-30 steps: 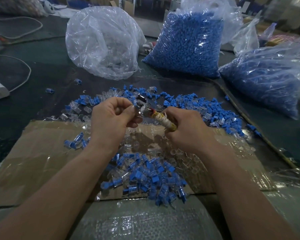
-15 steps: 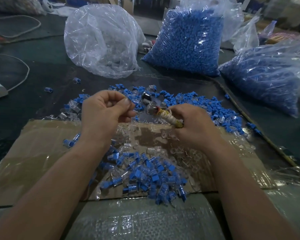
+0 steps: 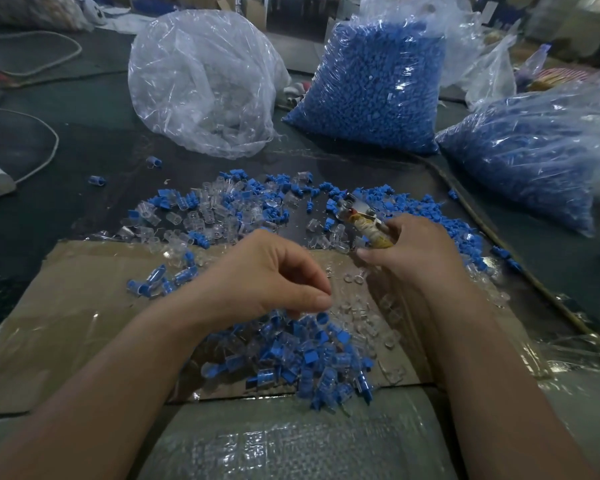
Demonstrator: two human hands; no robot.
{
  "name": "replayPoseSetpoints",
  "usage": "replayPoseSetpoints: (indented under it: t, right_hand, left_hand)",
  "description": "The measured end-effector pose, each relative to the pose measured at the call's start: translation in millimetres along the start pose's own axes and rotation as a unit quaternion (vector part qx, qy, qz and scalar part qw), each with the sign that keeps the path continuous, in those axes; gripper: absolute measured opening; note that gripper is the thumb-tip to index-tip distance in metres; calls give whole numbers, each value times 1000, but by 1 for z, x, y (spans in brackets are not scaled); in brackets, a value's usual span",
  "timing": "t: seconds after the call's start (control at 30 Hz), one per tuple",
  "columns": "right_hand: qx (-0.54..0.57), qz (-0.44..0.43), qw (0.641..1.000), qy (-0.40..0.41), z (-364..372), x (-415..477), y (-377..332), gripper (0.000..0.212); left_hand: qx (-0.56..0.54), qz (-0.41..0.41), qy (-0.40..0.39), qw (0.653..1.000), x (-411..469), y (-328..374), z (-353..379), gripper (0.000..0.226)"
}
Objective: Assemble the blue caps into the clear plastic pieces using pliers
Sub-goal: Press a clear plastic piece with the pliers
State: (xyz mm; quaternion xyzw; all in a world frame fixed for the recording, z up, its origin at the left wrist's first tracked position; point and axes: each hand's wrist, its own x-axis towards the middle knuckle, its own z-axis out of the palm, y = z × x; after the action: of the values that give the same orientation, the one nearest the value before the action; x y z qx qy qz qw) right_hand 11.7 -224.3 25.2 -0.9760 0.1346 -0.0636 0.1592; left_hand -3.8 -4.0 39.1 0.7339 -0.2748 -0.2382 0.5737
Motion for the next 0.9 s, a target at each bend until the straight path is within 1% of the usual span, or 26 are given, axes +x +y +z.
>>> replayPoseSetpoints:
  t: [0.07, 0.1, 0.17, 0.23, 0.3, 0.4, 0.5, 0.6, 0.67, 0.73, 0.8, 0.87, 0.9]
  right_hand:
    - [-2, 20, 1000, 0, 0, 2, 3, 58]
    - [-2, 29, 1000, 1, 0, 3, 5, 63]
    - [-4, 38, 999, 1, 0, 3, 8, 63]
    - [-18, 42, 999, -6, 0, 4, 10, 62]
    - [-40, 47, 998, -23, 0, 5, 11, 66]
    - [-41, 49, 997, -44, -1, 5, 11, 65]
    - [-44, 45, 997, -54, -1, 5, 14, 68]
    - [-49, 45, 995, -74, -2, 4, 13, 77]
    - [-52, 49, 994, -88, -3, 3, 12, 78]
    - [-52, 47, 993, -96, -5, 2, 11, 72]
    - [-34, 47, 995, -82, -6, 0, 9, 70]
    - [17, 22, 1000, -10, -8, -3, 3, 67]
    - [55, -6, 998, 39, -10, -4, -2, 60]
  left_hand:
    - [-2, 2, -22, 1000, 0, 0, 0, 17]
    - [-4, 1, -35, 999, 0, 0, 0, 20]
    - [-6, -1, -48, 999, -1, -1, 0, 23]
    - [-9, -3, -31, 999, 0, -1, 0, 21]
    - [-16, 0, 23, 1000, 1, -2, 0, 16]
    - [-17, 6, 147, 989, 3, -3, -3, 5]
    - [-34, 4, 274, 961, 5, -7, -10, 9]
    - [-59, -4, 368, 928, 6, -8, -16, 12]
    - [-78, -5, 405, 911, 6, -8, -19, 13]
    - [-86, -7, 425, 901, 7, -8, -20, 12]
    - [-92, -13, 437, 895, 8, -8, -20, 13]
    - [-96, -18, 446, 890, 9, -9, -21, 15]
    - [-97, -18, 448, 889, 10, -9, -21, 16]
